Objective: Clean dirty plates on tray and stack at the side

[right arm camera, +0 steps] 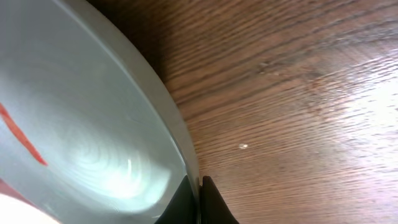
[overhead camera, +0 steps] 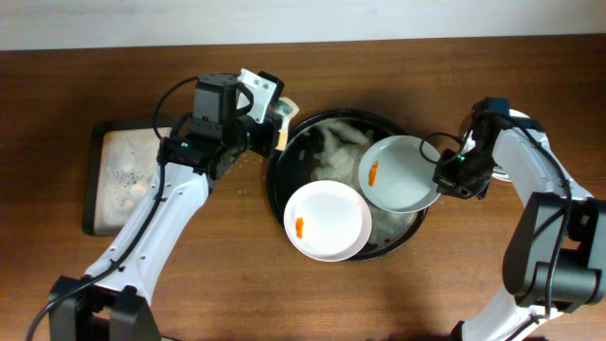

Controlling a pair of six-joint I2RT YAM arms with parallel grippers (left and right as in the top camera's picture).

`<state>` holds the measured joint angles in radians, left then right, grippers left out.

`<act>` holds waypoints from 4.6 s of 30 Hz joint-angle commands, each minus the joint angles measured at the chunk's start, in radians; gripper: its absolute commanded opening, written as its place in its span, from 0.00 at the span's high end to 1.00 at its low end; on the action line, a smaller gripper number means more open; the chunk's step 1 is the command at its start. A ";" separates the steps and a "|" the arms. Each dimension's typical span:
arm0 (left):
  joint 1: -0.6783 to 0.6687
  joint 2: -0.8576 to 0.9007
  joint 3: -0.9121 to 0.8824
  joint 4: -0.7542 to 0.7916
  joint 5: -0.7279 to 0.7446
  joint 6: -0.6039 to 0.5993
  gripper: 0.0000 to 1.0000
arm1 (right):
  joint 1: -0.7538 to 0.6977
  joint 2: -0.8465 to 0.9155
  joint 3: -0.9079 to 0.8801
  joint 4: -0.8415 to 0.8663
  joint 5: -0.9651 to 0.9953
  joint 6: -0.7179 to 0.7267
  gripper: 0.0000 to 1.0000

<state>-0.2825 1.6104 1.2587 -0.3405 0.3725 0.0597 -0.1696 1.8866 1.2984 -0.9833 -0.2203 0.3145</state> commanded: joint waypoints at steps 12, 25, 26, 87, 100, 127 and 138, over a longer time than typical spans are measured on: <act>-0.082 0.108 0.024 0.099 0.025 -0.062 1.00 | 0.143 -0.026 0.027 0.123 -0.007 -0.008 0.94; -0.148 0.243 0.172 0.094 0.031 -0.138 1.00 | 0.144 0.023 0.027 0.178 0.063 -0.044 0.69; -0.151 0.254 0.172 0.098 0.029 -0.138 1.00 | 0.150 0.036 0.027 0.184 0.055 -0.043 0.73; -0.203 0.610 0.557 -0.279 -0.020 -0.415 1.00 | 0.405 0.014 0.155 0.097 0.383 0.087 0.96; -0.268 0.779 0.568 -0.401 -0.169 -0.478 1.00 | 0.405 0.014 0.161 0.096 0.383 0.088 0.96; -0.259 0.779 0.605 -0.439 -0.238 -0.379 1.00 | 0.254 0.013 0.116 0.118 0.013 -0.048 0.73; -0.259 0.779 0.607 -0.439 -0.238 -0.379 1.00 | 0.256 0.132 0.015 0.226 -0.047 -0.048 0.78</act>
<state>-0.5442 2.3482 1.8694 -0.7719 0.1860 -0.3359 0.0803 1.9854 1.3575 -0.7887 -0.2272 0.2760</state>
